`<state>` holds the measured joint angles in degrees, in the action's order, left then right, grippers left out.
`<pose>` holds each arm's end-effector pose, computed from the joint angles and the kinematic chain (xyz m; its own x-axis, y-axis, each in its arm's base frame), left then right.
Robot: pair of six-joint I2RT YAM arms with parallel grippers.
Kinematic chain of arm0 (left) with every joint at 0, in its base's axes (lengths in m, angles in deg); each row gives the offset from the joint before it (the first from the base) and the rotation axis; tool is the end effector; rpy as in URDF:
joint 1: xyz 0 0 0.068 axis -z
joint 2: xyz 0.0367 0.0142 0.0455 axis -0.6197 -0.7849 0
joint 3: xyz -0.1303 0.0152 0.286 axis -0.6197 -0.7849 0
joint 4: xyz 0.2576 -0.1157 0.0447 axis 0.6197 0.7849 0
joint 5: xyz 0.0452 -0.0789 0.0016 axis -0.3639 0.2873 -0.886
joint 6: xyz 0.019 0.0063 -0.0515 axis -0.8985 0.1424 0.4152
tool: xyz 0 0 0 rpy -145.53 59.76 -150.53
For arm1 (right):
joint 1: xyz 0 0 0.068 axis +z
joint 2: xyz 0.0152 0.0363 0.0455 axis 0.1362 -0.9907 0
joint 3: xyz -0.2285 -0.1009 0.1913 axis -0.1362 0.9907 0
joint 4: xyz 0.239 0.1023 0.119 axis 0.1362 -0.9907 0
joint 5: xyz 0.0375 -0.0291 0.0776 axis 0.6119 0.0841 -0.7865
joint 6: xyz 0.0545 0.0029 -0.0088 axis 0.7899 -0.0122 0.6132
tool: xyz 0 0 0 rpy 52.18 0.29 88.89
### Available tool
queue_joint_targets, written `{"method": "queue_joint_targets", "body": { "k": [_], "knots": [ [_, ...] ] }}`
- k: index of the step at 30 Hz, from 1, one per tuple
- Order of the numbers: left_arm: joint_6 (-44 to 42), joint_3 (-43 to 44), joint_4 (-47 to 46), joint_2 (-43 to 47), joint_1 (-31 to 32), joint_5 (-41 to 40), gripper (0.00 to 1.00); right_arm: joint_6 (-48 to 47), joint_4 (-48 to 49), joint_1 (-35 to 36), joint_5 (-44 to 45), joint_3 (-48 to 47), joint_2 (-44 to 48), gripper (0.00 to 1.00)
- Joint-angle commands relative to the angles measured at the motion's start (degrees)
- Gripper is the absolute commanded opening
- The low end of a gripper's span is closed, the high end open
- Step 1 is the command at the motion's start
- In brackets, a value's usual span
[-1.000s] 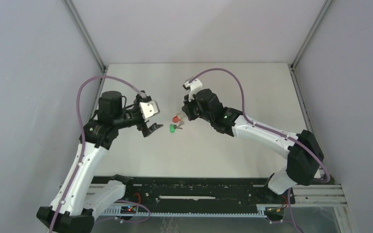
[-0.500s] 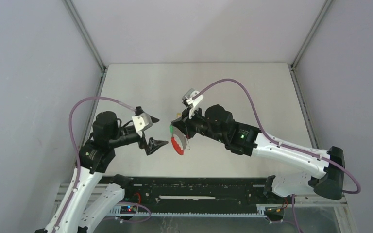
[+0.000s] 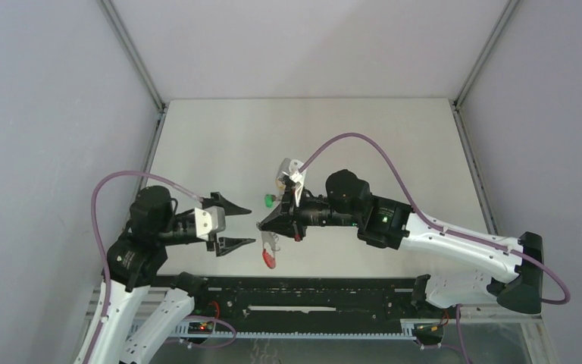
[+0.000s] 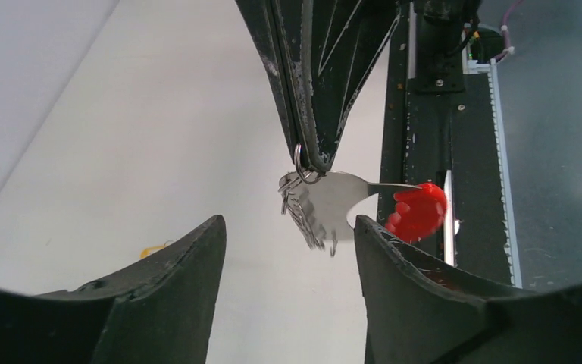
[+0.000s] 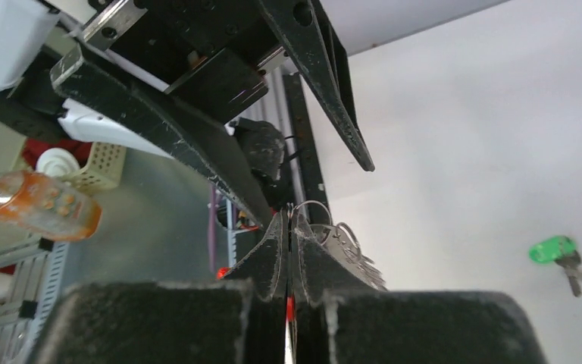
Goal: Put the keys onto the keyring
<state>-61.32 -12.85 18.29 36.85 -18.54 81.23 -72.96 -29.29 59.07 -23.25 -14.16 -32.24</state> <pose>0.0648 -0.0559 0.3919 0.1492 0.2521 -0.9561 0.9624 0.1851 0.1989 0.1092 0.2827 0.4211 -0.2561 -0.1210 -0.9590 -0.9601 0.1470 0.2378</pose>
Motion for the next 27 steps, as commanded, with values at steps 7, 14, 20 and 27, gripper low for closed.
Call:
{"method": "queue_joint_targets", "body": {
  "k": [7,14,20,27],
  "knots": [
    [-4.13,4.4,2.48,0.86,0.19,6.42,0.56,2.45,6.04,0.02,-11.03,-0.22,1.27,0.0],
    [-4.81,4.37,1.65,1.09,0.53,7.55,0.52,4.12,8.19,-0.78,-13.29,-0.17,0.28,0.0],
    [-3.31,5.72,0.44,0.9,1.31,8.31,0.43,4.6,7.99,-1.15,-14.13,-0.76,-1.13,0.0],
    [-3.12,4.9,-0.16,2.0,2.05,7.69,0.33,4.93,8.01,-1.22,-14.69,-1.28,-1.82,0.0]
  ]
}}
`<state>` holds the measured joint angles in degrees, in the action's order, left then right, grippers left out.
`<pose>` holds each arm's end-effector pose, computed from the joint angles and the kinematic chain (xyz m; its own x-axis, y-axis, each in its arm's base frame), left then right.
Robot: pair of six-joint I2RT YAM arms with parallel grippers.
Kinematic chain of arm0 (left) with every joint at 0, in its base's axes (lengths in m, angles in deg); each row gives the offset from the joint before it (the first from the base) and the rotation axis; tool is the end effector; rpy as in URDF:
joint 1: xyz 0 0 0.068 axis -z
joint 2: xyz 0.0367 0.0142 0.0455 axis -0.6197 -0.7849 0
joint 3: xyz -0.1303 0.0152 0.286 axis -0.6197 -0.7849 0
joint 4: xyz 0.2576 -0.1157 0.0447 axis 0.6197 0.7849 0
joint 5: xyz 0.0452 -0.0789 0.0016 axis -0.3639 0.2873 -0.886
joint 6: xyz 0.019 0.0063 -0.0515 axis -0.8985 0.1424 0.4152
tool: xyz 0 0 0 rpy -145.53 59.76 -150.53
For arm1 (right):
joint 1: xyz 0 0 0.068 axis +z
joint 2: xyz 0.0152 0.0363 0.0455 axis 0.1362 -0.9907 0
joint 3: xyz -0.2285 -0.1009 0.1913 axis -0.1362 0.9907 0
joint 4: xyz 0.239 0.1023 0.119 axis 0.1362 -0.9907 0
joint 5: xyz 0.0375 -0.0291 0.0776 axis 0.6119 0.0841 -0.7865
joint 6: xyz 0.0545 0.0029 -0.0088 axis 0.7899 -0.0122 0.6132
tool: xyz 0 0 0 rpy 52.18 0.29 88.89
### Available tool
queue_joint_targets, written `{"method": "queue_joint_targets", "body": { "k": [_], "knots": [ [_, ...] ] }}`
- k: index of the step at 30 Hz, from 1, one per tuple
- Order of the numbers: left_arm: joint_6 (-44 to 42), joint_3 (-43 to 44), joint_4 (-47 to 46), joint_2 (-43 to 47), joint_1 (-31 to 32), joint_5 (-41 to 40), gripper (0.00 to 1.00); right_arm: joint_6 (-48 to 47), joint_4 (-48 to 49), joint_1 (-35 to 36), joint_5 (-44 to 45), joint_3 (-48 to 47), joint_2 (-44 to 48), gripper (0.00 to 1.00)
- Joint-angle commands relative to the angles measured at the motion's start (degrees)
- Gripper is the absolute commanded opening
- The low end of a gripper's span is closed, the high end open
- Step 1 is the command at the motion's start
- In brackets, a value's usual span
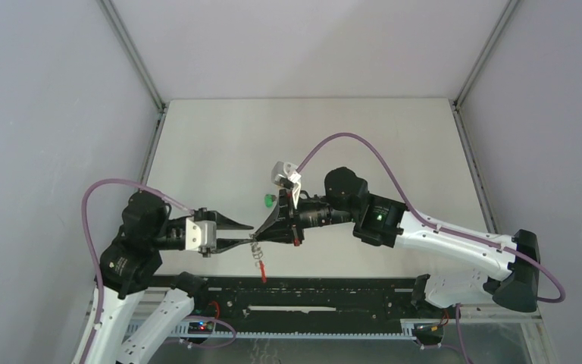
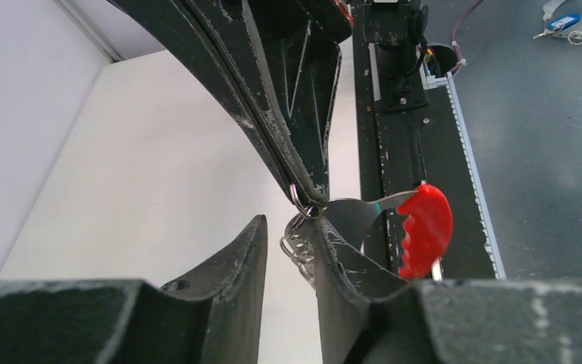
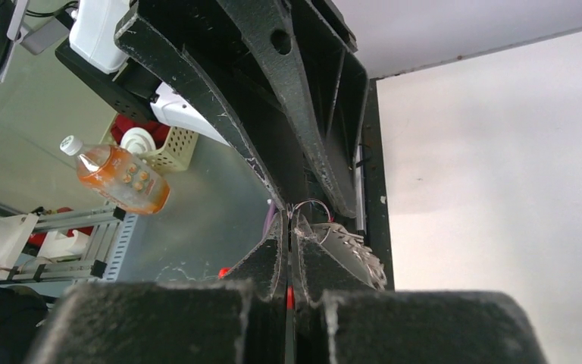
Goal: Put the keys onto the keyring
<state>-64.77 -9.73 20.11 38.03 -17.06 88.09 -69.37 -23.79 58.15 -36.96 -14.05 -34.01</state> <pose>0.0462 -0.0534 0.4086 0.2616 0.1786 -0.9485 0.9601 0.0521 0.2747 0.1092 0.2911 0.4223 -0.2938 -0.1129 -0.9492 -0.9498 -0.0771 0.3031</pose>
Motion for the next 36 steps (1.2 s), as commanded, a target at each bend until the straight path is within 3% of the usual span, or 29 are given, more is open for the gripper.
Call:
{"method": "queue_joint_targets", "body": {
  "k": [1,6,12,17,19,24,25,28,36],
  "knots": [
    [0.18,1.54,-1.93,1.04,0.56,0.64,0.29,1.44,2.55,-0.32,-0.96,-1.38,-0.04,0.0],
    [-1.28,0.35,-1.57,1.79,0.69,0.13,0.24,1.83,2.47,-0.24,-1.13,-1.41,0.22,0.0],
    [-0.78,1.16,-1.51,1.38,0.94,0.08,0.01,1.89,2.4,-0.18,-1.44,-1.44,0.06,0.0],
    [4.99,0.68,-3.06,1.33,1.0,-1.9,0.0,0.69,1.51,-0.45,0.5,-1.34,0.58,0.01],
    [10.85,-0.21,-6.41,1.35,1.0,-3.95,0.0,-0.35,0.6,-0.8,1.74,-1.34,1.55,0.09],
    [21.92,-2.09,-12.2,0.84,1.0,-6.43,0.0,-3.5,-2.07,-1.36,3.64,-1.38,3.69,0.44],
    [23.5,-2.37,-13.24,0.79,1.0,-6.68,0.0,-3.96,-3.16,-1.35,3.93,-1.34,4.06,0.47],
    [26.42,-2.69,-15.81,0.86,1.0,-7.26,0.0,-4.9,-4.37,-1.35,4.83,-1.33,5.14,0.52],
    [29.22,-2.77,-18.56,1.2,1.0,-8.23,0.0,-6.31,-6.02,-1.63,7.15,-1.33,6.95,0.53]
  ]
}}
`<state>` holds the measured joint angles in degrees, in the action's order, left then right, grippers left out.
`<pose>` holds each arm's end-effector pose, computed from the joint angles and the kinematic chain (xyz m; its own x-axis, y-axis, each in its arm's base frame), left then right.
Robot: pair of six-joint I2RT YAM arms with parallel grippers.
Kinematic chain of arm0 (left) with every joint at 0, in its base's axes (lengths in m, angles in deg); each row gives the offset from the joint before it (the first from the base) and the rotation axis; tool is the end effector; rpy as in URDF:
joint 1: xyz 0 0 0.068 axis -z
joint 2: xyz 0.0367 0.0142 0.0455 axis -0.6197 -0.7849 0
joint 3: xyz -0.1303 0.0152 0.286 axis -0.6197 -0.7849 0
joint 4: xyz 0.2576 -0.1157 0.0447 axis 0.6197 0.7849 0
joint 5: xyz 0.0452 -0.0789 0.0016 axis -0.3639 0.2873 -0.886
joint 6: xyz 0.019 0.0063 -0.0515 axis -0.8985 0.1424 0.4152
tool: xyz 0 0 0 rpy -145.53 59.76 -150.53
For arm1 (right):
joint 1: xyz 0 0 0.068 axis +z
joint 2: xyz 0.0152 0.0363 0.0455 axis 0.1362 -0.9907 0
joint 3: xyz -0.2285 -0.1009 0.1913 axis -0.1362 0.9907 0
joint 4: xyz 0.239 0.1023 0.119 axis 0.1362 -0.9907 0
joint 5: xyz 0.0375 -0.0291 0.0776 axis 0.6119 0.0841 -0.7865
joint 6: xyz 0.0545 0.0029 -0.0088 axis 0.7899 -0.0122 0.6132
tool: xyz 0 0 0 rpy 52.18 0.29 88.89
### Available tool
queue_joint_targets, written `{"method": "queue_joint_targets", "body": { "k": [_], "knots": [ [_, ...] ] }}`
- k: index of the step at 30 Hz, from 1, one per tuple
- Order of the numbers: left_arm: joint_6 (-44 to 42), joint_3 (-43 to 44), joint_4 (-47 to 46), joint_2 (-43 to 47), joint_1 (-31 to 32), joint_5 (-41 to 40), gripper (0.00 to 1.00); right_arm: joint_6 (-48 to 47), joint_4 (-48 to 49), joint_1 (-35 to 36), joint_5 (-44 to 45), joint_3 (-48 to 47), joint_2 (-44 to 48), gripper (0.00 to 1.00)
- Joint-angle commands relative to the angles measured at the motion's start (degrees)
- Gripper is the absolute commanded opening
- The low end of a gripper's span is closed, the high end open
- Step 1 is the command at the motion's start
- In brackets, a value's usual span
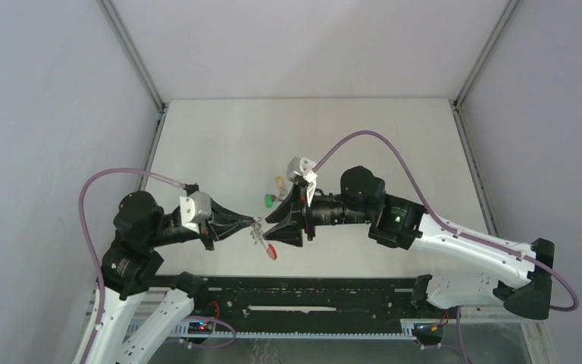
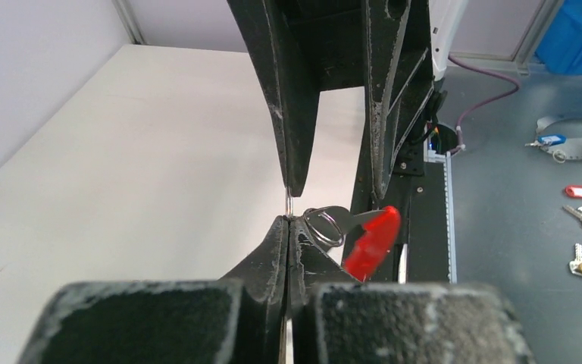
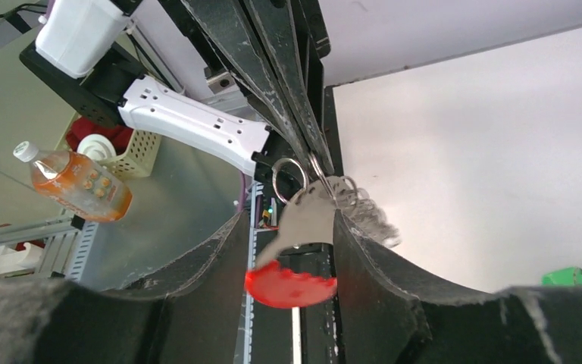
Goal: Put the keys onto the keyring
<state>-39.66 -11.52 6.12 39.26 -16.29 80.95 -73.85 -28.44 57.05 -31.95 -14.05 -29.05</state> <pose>0.0529 -0.0544 0.4213 0.0437 0.0726 -0.9964 0.9722 0.2266 0.0591 0.1061 0.2635 0.4374 -0.2192 -0.0818 -0.9722 -0.9757 0.0175 0.2185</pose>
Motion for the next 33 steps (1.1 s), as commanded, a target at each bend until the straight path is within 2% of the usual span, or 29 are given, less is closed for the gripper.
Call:
{"method": "queue_joint_targets", "body": {
  "k": [1,7,9,10,12,16,21,24,33],
  "knots": [
    [4.61,-0.95,-4.9,0.04,0.24,-1.27,0.0,-2.05,-1.7,-0.55,2.82,-1.36,2.21,0.54],
    [11.97,-1.57,-8.87,-0.54,0.24,-2.5,0.0,-5.85,-4.46,0.46,11.09,-1.34,4.77,0.64],
    [14.89,-2.2,-10.67,-0.52,0.24,-3.73,0.0,-7.0,-3.19,1.38,13.05,-0.32,6.01,0.69],
    [16.36,-2.59,-11.43,-0.51,0.24,-4.79,0.0,-7.29,-1.47,1.91,14.05,0.45,6.6,0.75],
    [17.88,-3.2,-12.56,-0.3,0.24,-6.78,0.0,-7.22,0.24,2.85,15.08,1.29,7.28,0.77],
    [19.24,-4.36,-14.26,0.67,0.24,-11.44,0.0,-6.47,1.16,5.27,18.86,1.38,5.73,0.78],
    [19.54,-4.89,-14.7,1.06,0.24,-15.18,0.0,-9.63,1.18,10.35,31.18,1.38,2.25,0.79],
    [19.78,-4.93,-14.95,1.13,0.24,-15.64,0.0,-10.24,1.75,11.58,34.77,1.33,0.66,0.78],
    [20.87,-4.83,-15.44,1.59,0.24,-15.63,0.0,-14.37,5.67,13.61,42.78,1.36,-2.48,0.65]
  ]
}}
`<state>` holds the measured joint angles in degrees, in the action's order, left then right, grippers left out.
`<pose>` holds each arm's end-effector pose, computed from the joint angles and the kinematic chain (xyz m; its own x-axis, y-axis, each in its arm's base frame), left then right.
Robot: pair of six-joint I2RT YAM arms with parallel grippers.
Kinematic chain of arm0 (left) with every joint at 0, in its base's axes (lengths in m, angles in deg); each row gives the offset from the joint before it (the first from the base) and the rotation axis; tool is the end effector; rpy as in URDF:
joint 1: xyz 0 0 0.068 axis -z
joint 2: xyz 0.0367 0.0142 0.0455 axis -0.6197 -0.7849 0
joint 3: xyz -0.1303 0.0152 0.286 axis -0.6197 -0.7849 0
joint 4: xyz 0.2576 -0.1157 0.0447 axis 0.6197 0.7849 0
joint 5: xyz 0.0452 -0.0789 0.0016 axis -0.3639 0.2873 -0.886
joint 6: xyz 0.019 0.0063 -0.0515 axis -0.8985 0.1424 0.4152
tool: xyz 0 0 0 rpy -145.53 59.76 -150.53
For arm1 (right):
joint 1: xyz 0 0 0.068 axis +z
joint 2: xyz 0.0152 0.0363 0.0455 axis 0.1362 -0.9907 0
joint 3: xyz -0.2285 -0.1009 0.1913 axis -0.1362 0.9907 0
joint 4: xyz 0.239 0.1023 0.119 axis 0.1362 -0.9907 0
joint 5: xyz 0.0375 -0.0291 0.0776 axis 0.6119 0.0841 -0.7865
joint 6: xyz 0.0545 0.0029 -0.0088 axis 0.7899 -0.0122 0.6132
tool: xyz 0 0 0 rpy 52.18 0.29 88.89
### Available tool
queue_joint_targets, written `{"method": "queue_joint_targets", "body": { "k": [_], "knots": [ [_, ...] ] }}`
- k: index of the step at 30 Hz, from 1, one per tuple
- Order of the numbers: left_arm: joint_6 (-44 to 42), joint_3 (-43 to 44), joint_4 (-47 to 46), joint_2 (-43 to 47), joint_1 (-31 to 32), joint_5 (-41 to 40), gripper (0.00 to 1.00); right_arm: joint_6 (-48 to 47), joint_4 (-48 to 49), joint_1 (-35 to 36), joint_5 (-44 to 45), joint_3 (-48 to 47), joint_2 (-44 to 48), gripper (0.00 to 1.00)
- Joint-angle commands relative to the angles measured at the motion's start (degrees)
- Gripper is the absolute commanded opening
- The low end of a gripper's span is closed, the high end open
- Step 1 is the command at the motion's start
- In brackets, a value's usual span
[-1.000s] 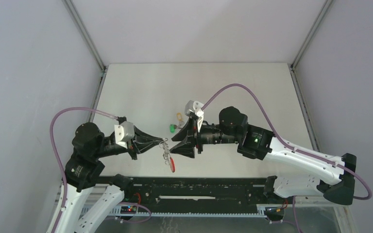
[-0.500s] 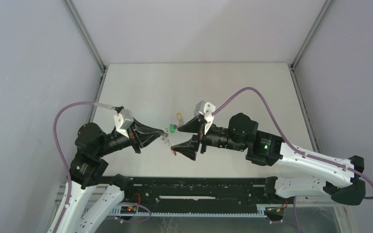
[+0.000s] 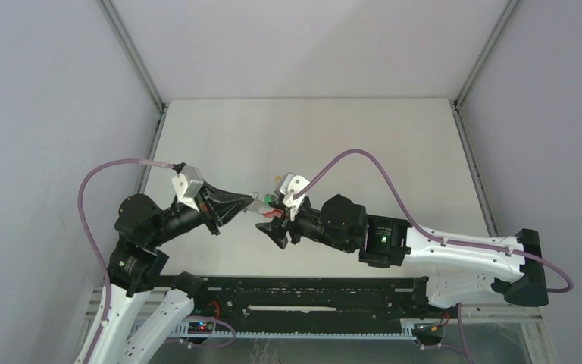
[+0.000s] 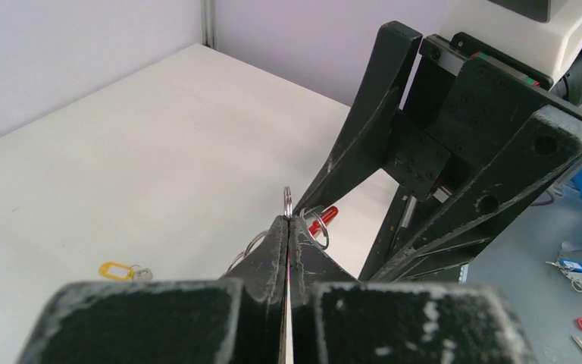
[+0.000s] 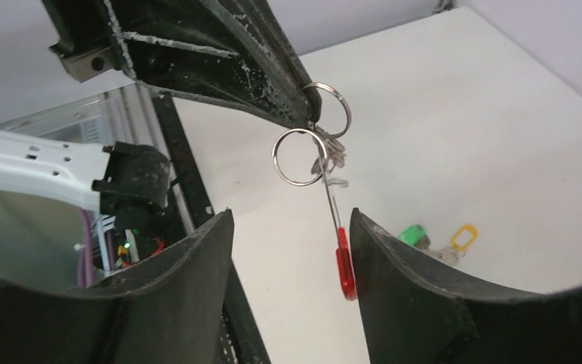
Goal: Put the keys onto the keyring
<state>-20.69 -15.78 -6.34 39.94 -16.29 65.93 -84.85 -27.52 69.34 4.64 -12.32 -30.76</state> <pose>0.0701 -0.0541 0.4191 -0.1170 -0.1070 -0.9874 0.8715 0.4656 -0.1537 0.0734 0.2877 0.4192 -0.0209 -0.1368 -0.9904 -0.9118 0.4090 -0.0373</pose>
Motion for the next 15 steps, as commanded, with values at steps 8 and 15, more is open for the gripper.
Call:
{"method": "queue_joint_targets", "body": {
  "k": [8,15],
  "knots": [
    [1.51,-0.87,-3.02,1.42,0.24,0.75,0.0,-8.6,3.14,3.06,8.8,-0.39,-0.66,0.68],
    [2.07,-1.07,-3.24,1.39,0.24,1.84,0.0,-6.48,-0.75,1.29,0.68,-0.31,2.39,0.6]
  ]
}}
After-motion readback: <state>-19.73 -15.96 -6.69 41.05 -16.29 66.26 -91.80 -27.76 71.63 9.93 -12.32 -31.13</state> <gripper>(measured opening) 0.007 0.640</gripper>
